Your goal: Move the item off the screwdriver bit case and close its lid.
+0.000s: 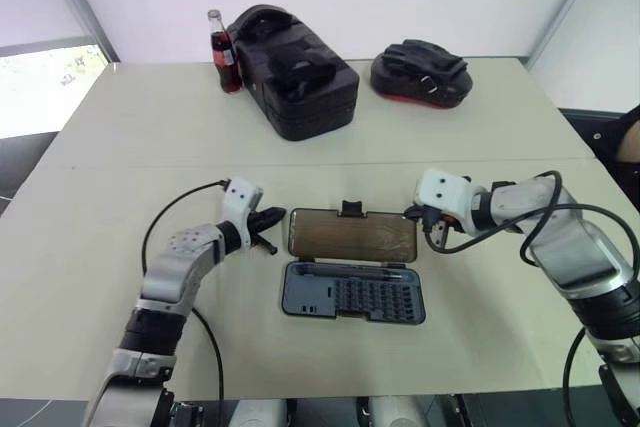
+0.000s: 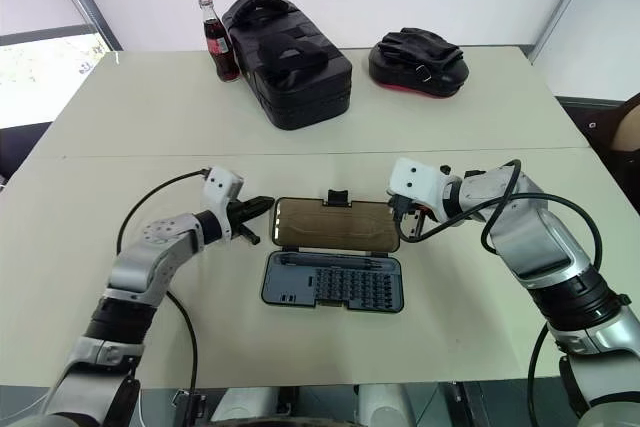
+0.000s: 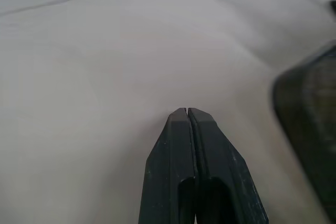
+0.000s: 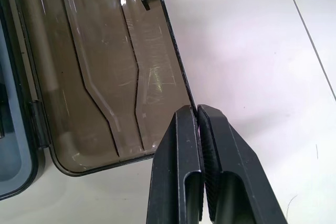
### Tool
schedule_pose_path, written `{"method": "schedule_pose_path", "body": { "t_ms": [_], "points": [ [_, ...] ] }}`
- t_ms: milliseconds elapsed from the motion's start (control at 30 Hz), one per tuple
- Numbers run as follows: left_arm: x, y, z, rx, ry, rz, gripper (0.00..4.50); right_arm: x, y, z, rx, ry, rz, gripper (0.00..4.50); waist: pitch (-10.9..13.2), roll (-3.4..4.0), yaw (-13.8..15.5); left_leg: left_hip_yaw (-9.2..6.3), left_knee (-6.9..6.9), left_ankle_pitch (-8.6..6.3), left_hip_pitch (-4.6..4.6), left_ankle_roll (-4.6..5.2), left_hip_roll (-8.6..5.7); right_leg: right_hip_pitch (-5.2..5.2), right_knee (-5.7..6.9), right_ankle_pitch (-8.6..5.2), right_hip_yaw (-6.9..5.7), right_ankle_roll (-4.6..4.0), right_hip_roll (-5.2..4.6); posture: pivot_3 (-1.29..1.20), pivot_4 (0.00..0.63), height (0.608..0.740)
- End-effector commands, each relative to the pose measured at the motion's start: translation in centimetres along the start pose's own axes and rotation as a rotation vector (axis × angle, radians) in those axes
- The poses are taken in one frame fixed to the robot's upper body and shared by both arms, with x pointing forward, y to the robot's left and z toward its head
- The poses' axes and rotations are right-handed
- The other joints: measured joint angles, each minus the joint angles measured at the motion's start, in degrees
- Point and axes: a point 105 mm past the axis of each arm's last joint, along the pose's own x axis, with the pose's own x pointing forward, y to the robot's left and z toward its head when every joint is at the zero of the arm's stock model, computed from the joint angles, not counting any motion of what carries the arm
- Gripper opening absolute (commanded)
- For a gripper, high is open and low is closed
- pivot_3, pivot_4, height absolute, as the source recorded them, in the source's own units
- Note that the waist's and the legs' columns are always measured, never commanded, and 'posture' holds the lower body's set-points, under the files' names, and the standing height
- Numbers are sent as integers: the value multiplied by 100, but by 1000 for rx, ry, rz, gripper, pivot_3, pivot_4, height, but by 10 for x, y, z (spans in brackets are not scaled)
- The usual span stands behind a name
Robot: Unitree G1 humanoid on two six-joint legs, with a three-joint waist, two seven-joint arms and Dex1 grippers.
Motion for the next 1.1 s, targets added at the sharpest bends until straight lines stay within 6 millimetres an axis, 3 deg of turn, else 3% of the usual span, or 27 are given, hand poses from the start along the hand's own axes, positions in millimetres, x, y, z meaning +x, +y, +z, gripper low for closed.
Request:
{"method": "schedule_pose_path", "body": {
  "t_ms": [33, 167, 233, 333, 467, 500, 667, 767, 900, 1100],
  "points": [
    [8, -19, -6, -34, 33, -155, 0, -7, -3, 11, -17, -33, -29, 56, 0, 0, -6, 0, 0, 0, 0, 0, 0, 0, 0, 0, 0, 0, 0, 0, 150, 740],
    [6, -21, -3, -34, 39, -214, 0, -8, -1, 10, -4, -28, -25, 56, 0, 0, -10, 0, 0, 0, 0, 0, 0, 0, 0, 0, 0, 0, 1, 0, 150, 740],
    [3, -16, -4, -16, 52, -205, 0, -9, 1, 11, 1, -30, -25, 628, 0, 0, -8, -1, 0, 0, 0, 0, 1, 0, -1, 0, 0, 0, 1, 0, 150, 740],
    [2, -11, -7, -2, 65, -195, 0, -11, 2, 13, 4, -35, -21, 1962, 0, 0, -13, 0, 0, 0, 0, 0, 1, 0, 0, 0, 0, 0, 0, 0, 150, 740],
    [2, -7, -10, 37, 82, -176, 0, -16, 0, 17, 6, -38, -36, 4225, 0, 0, -14, 0, 0, 0, 2, 0, 3, 0, 0, 0, 0, 0, 1, 0, 150, 740],
    [2, -6, -10, 38, 79, -172, 0, -21, -3, 21, 20, -50, -47, 4475, 0, 0, -14, 0, 0, 0, 2, 0, 4, -1, 0, 0, 0, 0, 1, 0, 150, 740],
    [2, -4, 0, 56, 31, -182, 0, -67, -29, 52, 230, -280, -77, 4475, 0, 0, -6, 0, 0, 0, 2, 0, 3, -1, 2, 1, 1, -1, -2, 0, 150, 740],
    [1, -11, 19, 64, -42, -249, 0, -94, -15, 63, 308, -412, 68, 4475, 0, -1, 10, -3, -1, -1, 1, 1, 6, 0, 1, 1, -1, -1, -2, 0, 150, 740],
    [-6, -22, 44, 77, -119, -353, 0, -99, 2, 55, 384, -429, 157, 4475, 0, -1, 77, -4, -3, -2, -15, 3, 9, -11, -6, 1, -4, -2, -2, 0, 150, 740],
    [-22, -43, 62, 115, -105, -522, 0, -86, 4, 39, 466, -420, 130, 4475, 0, 0, 77, 2, 2, -2, -36, 3, 5, -38, 2, 2, -2, 0, -6, 0, 150, 740]
  ]
}}
